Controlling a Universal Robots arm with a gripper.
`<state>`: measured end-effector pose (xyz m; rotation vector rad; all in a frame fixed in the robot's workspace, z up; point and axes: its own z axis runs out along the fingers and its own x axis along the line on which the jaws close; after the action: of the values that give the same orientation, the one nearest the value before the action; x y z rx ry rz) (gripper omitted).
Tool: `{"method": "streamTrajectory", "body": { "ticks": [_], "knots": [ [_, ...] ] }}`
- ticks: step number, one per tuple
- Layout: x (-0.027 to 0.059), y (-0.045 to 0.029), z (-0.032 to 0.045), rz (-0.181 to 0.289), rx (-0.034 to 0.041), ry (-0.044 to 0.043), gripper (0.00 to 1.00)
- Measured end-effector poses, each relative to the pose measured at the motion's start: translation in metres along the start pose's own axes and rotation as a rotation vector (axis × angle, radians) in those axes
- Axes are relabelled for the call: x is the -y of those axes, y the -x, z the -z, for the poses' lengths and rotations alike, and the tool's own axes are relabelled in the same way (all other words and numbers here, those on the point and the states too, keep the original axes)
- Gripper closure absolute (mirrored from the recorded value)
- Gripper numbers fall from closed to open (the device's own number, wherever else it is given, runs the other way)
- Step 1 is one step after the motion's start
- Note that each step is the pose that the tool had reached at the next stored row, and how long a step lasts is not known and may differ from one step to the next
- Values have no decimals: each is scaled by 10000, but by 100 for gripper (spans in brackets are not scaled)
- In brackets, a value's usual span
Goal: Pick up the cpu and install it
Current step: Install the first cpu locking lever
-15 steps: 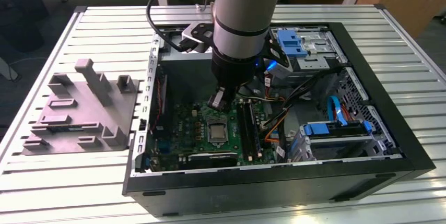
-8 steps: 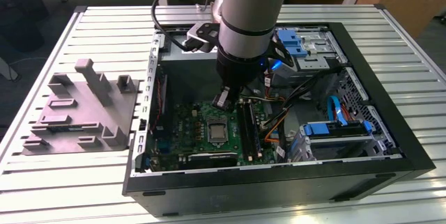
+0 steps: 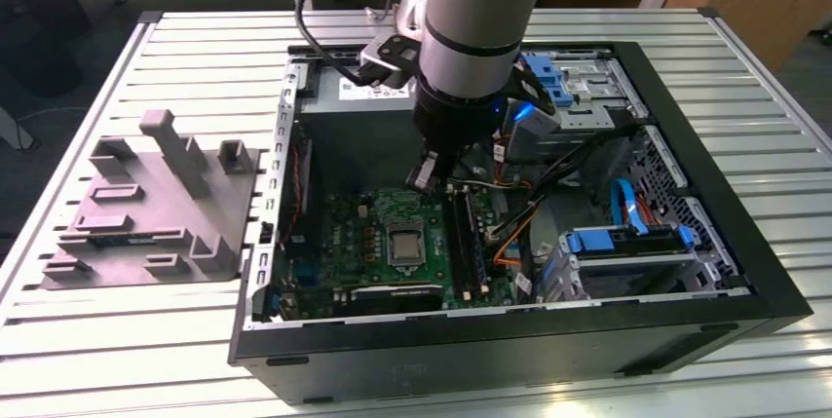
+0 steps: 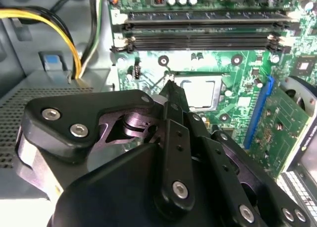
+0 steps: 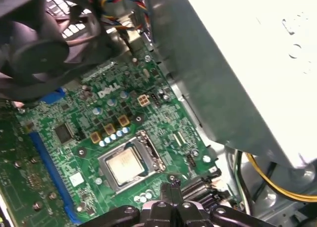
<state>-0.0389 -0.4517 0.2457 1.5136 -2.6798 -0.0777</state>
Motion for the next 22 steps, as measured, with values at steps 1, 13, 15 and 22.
{"method": "streamTrajectory", "body": {
  "ticks": [1,13,15,22],
  "knots": [
    [6,17,0,1,0,0,89],
    [-27,198,-15,3,0,0,89],
    [-33,209,-19,3,1,0,89],
    [-43,226,-43,5,30,18,89]
  ]
}}
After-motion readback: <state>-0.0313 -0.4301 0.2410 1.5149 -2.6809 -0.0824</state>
